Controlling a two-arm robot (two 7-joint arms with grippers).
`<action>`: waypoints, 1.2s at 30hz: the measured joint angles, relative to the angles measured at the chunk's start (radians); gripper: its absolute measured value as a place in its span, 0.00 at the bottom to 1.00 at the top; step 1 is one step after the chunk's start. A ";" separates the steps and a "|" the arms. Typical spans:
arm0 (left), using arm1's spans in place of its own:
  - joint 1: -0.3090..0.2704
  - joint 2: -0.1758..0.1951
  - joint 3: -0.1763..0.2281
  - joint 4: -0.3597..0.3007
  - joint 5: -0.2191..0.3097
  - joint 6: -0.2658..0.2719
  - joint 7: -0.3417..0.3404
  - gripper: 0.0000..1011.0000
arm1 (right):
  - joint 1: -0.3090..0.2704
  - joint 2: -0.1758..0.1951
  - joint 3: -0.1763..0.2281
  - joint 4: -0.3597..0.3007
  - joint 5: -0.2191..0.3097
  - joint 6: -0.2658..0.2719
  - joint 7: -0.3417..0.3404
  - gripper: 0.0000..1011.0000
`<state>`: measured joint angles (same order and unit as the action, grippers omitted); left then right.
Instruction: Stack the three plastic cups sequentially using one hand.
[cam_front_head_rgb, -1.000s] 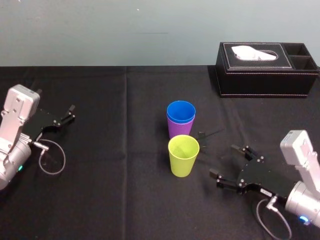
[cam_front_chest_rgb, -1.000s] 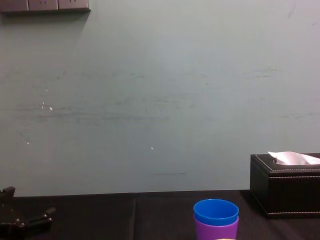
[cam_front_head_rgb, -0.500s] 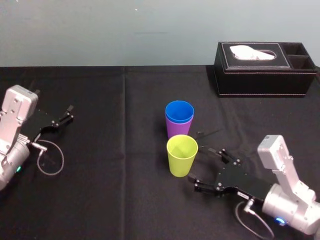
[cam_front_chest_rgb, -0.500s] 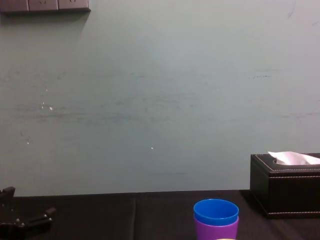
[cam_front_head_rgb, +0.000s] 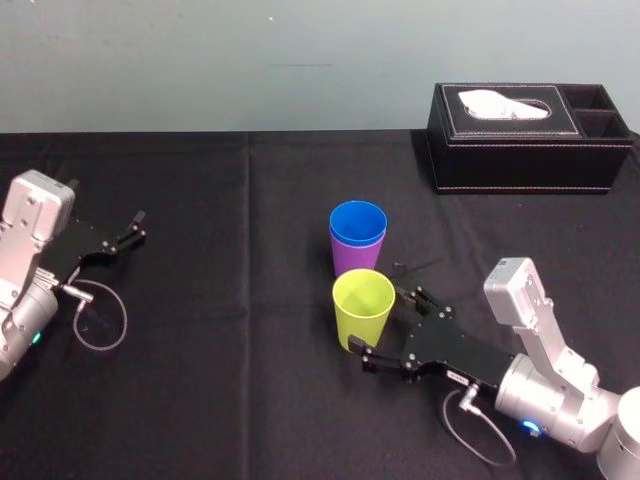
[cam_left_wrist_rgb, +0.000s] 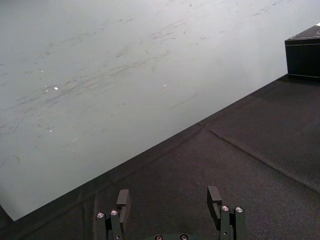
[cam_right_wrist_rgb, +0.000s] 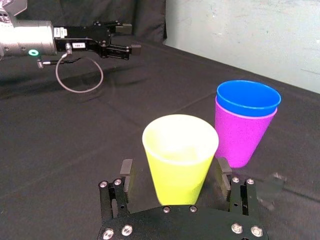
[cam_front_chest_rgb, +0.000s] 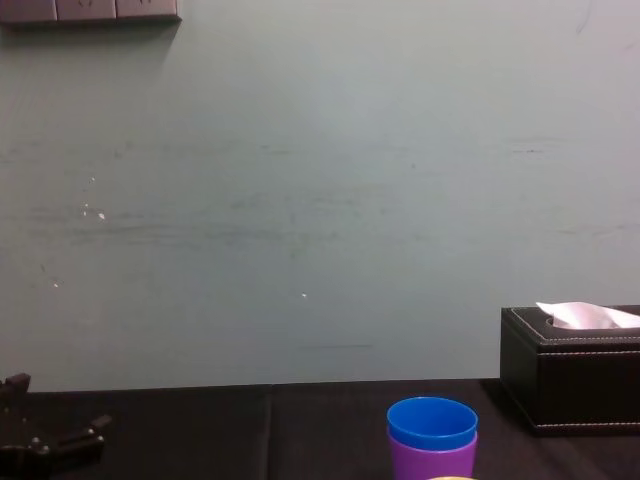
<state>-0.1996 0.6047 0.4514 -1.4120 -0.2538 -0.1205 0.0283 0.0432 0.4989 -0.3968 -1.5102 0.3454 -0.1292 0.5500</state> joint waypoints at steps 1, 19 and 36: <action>0.000 0.000 0.000 0.000 0.000 0.000 0.000 1.00 | 0.003 -0.002 -0.001 0.002 -0.001 -0.001 0.000 0.99; 0.000 0.000 0.000 0.000 0.000 0.000 0.000 1.00 | 0.067 -0.048 -0.031 0.059 -0.014 -0.005 -0.003 0.99; 0.000 0.000 0.000 0.000 0.000 0.000 0.000 1.00 | 0.076 -0.057 -0.037 0.066 -0.015 -0.013 -0.005 0.99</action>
<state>-0.1995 0.6047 0.4514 -1.4120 -0.2539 -0.1205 0.0283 0.1188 0.4415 -0.4334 -1.4447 0.3306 -0.1420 0.5455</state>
